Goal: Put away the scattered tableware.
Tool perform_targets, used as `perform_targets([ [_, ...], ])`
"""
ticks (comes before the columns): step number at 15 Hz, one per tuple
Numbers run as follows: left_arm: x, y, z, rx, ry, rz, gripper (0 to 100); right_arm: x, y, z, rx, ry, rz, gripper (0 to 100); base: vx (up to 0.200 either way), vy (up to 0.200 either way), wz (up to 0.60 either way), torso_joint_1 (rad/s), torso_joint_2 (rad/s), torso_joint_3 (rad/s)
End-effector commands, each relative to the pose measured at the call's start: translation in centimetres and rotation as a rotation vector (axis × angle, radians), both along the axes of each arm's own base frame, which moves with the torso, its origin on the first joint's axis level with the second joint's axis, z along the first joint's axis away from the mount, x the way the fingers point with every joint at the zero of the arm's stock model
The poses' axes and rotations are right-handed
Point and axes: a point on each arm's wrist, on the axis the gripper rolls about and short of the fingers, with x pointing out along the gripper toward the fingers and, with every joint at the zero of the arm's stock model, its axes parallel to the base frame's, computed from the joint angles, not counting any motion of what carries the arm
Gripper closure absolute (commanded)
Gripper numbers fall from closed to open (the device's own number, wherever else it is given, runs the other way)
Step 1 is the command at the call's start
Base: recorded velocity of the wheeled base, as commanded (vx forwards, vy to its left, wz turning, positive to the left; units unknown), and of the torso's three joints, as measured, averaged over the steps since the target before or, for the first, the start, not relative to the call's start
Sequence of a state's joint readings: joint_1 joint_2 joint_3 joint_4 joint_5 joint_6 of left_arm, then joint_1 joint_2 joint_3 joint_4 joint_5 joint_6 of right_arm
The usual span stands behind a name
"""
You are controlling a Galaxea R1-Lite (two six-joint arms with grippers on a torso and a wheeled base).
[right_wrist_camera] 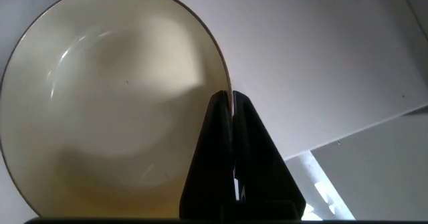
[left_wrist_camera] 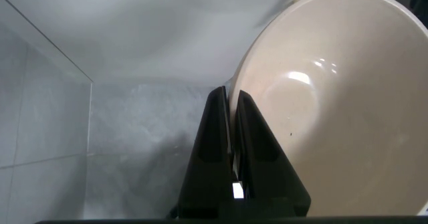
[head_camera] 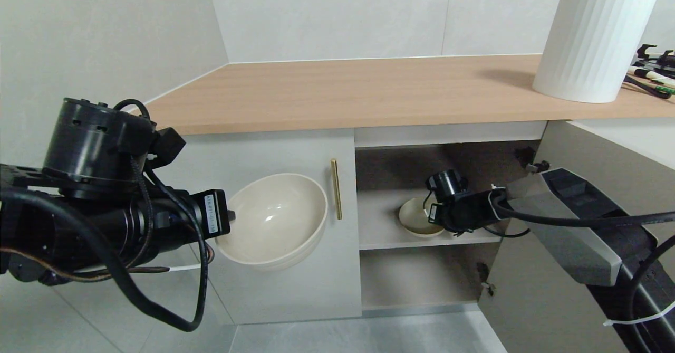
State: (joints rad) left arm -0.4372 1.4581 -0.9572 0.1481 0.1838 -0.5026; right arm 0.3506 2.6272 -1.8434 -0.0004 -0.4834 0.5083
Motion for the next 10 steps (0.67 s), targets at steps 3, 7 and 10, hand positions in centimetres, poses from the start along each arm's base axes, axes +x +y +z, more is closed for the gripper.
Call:
perform_targets([
  [3,0.0,0.0,0.0,0.000,0.001,0.001,100,0.3,0.0,0.1,0.003,-0.016,-0.015,100,0.000,0.000,0.00,0.000,0.00,0.000],
  [7,0.1,0.0,0.0,-0.001,0.002,0.002,100,0.3,0.0,0.2,0.007,-0.021,-0.017,0,0.000,0.000,0.00,0.000,0.00,0.000],
  [10,0.0,0.0,0.0,-0.004,0.000,-0.001,100,0.2,0.0,1.3,0.027,-0.044,-0.032,0,0.000,0.000,0.00,0.000,0.00,0.000],
])
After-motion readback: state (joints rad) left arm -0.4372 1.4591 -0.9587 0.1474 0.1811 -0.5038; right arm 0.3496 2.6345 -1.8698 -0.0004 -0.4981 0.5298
